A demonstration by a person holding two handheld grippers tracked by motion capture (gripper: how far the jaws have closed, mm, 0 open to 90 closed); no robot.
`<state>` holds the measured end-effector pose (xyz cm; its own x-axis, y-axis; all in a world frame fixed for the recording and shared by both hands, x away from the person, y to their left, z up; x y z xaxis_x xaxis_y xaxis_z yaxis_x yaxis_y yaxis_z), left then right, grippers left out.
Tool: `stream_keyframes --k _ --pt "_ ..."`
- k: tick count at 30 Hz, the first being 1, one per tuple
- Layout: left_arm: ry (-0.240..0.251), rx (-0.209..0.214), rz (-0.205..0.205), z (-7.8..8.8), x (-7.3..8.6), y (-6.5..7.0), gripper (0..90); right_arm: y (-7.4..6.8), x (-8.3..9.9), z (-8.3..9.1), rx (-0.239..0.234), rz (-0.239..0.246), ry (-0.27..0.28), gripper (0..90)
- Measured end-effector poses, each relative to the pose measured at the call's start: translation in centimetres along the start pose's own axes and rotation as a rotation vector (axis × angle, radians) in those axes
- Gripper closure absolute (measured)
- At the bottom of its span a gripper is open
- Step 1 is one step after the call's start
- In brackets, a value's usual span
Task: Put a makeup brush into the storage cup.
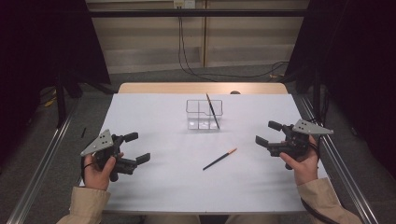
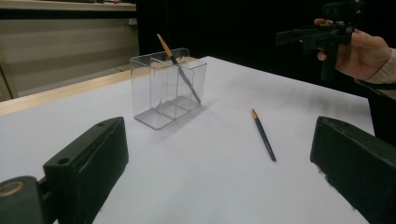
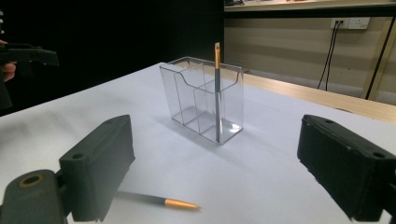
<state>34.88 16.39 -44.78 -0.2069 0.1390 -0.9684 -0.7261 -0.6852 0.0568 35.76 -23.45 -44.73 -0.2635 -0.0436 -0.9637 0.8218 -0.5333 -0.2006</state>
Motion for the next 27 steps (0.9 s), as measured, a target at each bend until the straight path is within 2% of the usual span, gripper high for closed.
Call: stream_keyframes --k 16,27 --pt "0.003 0.002 0.0 -0.1 0.0 -0.1 4.1 -0.8 1.7 1.3 0.002 -0.009 -0.026 9.0" --pt "0.002 0.006 -0.004 -0.3 0.0 -0.2 4.1 -1.0 1.6 2.1 0.014 -0.01 -0.011 8.4"
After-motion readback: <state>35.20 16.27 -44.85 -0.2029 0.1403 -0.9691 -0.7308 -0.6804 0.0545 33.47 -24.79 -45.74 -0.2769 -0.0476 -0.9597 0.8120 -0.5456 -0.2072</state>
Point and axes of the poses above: each handheld gripper's, and its own axes: z roughly backward along the jaws, x roughly out of its underside, y roughly to its right, the point moved 10 cm from there along -z, roughly forward along the jaws, and after that the axes turned 15 degrees about -x, right-handed, at the moved point
